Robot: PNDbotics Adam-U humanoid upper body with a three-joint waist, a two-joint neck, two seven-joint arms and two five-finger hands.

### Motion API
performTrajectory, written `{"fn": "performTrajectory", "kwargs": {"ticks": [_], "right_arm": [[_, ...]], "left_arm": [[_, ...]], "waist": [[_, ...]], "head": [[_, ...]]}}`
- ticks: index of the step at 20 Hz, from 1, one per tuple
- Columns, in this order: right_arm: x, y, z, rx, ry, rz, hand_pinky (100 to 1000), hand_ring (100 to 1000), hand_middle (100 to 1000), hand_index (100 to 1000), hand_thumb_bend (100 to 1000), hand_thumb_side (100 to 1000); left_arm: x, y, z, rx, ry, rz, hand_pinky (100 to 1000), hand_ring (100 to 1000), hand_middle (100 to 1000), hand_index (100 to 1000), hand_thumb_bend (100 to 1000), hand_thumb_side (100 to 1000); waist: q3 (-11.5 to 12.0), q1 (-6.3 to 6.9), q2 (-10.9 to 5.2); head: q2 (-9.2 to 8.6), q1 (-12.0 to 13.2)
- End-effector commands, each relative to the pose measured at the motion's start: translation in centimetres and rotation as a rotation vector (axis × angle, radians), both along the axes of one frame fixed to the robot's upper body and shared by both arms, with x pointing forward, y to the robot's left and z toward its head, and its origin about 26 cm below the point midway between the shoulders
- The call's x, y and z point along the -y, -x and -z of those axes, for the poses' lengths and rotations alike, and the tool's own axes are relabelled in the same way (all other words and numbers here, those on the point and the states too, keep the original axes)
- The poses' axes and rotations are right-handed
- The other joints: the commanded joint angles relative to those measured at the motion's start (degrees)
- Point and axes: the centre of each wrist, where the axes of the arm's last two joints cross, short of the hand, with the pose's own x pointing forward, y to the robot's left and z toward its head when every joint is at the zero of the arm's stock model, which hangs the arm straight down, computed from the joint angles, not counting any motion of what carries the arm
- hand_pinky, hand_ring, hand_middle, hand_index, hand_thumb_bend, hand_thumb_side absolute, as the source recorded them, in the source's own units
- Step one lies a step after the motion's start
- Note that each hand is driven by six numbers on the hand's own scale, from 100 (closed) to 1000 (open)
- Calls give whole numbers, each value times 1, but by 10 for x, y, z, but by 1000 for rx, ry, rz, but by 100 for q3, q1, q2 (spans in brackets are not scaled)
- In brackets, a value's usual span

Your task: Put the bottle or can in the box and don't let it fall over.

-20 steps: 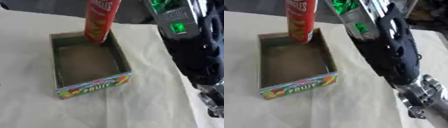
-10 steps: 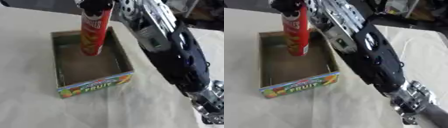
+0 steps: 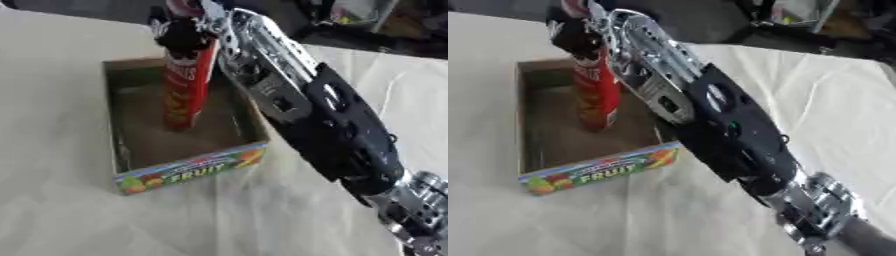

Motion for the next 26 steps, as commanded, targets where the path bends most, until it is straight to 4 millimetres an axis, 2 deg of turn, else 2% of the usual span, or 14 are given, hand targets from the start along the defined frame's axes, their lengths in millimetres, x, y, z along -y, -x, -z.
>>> {"fn": "performTrajectory", "kwargs": {"ticks": [1, 3, 7, 9, 12, 13, 14, 15, 16, 18, 21, 22, 26], "right_arm": [[4, 4, -12, 41, 36, -7, 709, 899, 932, 917, 100, 604], [8, 7, -17, 63, 56, -8, 731, 920, 947, 942, 100, 802], [12, 10, -23, 83, 76, -6, 730, 922, 955, 955, 100, 904], [13, 12, -25, 89, 78, -7, 728, 920, 953, 954, 100, 888], [16, 16, -30, 115, 80, -4, 691, 892, 933, 941, 100, 768], [17, 19, -32, 127, 77, -3, 691, 892, 933, 941, 100, 768], [20, 23, -37, 150, 70, 0, 658, 880, 926, 930, 100, 675], [23, 27, -40, 169, 61, 1, 650, 878, 925, 929, 100, 660], [27, 33, -46, 194, 45, 2, 602, 862, 922, 930, 100, 591], [40, 47, -57, 252, 0, 5, 557, 840, 915, 921, 100, 530], [66, 72, -70, 344, -77, 21, 506, 815, 905, 903, 100, 567], [76, 75, -72, 371, -94, 40, 496, 809, 905, 901, 100, 585], [115, 78, -74, 447, -175, 75, 467, 794, 909, 902, 100, 565]], "left_arm": [[1, 3, -8, 30, -5, 8, 460, 744, 760, 800, 100, 672], [1, 3, -8, 29, -8, 7, 460, 745, 760, 800, 100, 672], [1, 3, -8, 26, -10, 7, 459, 745, 760, 800, 100, 673], [1, 3, -8, 26, -12, 7, 459, 745, 760, 800, 100, 674], [1, 3, -7, 25, -14, 6, 459, 745, 760, 800, 100, 674], [1, 3, -7, 24, -14, 5, 459, 745, 760, 800, 100, 674], [1, 3, -7, 22, -14, 4, 459, 745, 760, 800, 100, 674], [0, 3, -6, 21, -14, 2, 459, 745, 760, 800, 100, 674], [0, 3, -6, 18, -14, -1, 459, 745, 760, 800, 100, 674], [-2, 4, -4, 14, -12, -9, 459, 745, 760, 800, 100, 673], [-4, 4, -3, 10, -8, -23, 459, 745, 760, 800, 100, 671], [-5, 4, -2, 9, -7, -29, 459, 745, 760, 800, 100, 670], [-9, 5, -1, 11, 0, -53, 459, 746, 760, 800, 100, 667]], "waist": [[-15, 74, -104], [-25, 83, -106], [-40, 90, -109], [-46, 91, -107], [-58, 95, -107], [-62, 97, -109], [-78, 104, -118], [-92, 111, -128], [-118, 122, -141], [-179, 144, -166], [-303, 183, -194], [-356, 199, -202], [-531, 277, -204]], "head": [[-22, 16], [-19, 26], [-20, 35], [-17, 39], [-4, 53], [0, 59], [9, 72], [17, 85], [31, 106], [67, 151], [114, 239], [118, 273], [123, 429]]}}
